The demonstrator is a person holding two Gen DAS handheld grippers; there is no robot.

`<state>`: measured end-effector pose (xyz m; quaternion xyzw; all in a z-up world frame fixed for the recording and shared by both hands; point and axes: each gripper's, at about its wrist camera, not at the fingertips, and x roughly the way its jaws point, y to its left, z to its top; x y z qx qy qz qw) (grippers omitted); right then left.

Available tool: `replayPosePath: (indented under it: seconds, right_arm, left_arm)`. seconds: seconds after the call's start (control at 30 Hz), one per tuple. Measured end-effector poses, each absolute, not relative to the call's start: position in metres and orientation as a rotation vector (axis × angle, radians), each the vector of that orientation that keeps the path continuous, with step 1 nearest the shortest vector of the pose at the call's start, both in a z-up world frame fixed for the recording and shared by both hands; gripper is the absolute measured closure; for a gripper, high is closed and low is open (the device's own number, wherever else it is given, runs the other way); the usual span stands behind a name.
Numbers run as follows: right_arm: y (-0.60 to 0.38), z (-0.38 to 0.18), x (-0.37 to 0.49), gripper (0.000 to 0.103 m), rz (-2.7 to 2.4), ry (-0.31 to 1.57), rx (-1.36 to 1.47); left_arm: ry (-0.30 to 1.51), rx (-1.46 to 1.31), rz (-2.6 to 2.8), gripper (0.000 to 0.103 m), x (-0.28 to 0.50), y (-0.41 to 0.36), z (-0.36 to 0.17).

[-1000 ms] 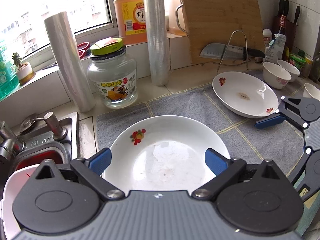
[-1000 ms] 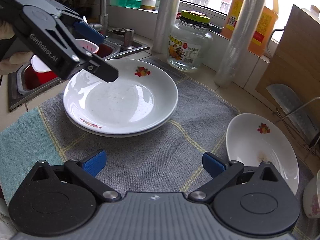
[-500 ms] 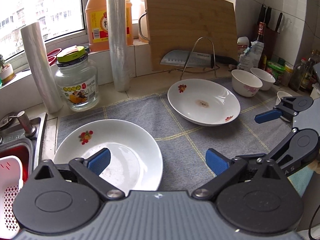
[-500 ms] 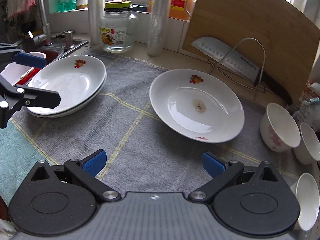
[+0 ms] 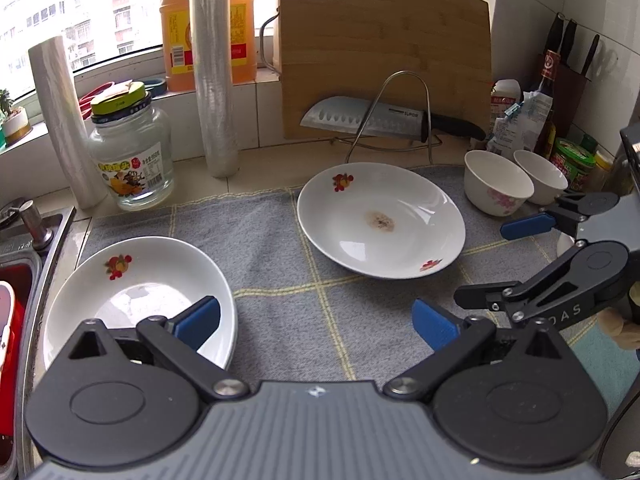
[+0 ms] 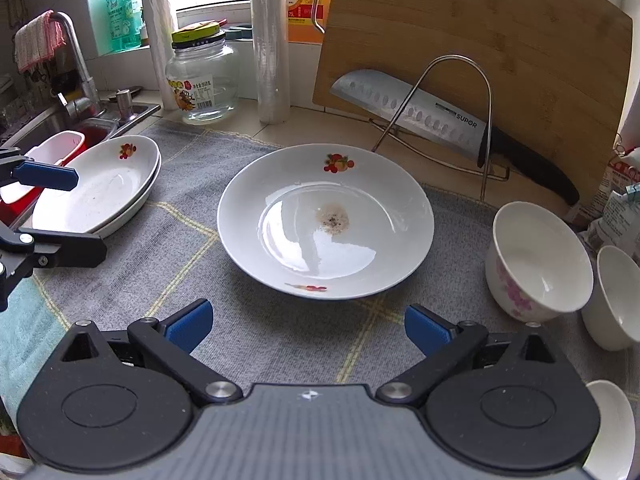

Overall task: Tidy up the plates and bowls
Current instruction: 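Move the right tool to the stained floral plate and grasp its rim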

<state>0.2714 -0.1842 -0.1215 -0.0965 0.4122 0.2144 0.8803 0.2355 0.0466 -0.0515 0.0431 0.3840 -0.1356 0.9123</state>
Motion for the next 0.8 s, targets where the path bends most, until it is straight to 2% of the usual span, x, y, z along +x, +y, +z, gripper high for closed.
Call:
replayPosePath:
  seconds: [0.47, 0.8]
  right_arm:
    - [-0.198, -0.109, 0.332, 0.0, 0.434, 0.886, -0.149]
    - [-0.202, -0.116, 0.407, 0.0, 0.445, 0.956, -0.071]
  left_arm:
    - [0.795, 0.315, -0.398, 0.001, 0.271, 0.009, -0.076]
    - [0.842, 0.364, -0.421, 0.002, 0.298, -0.002, -0.102]
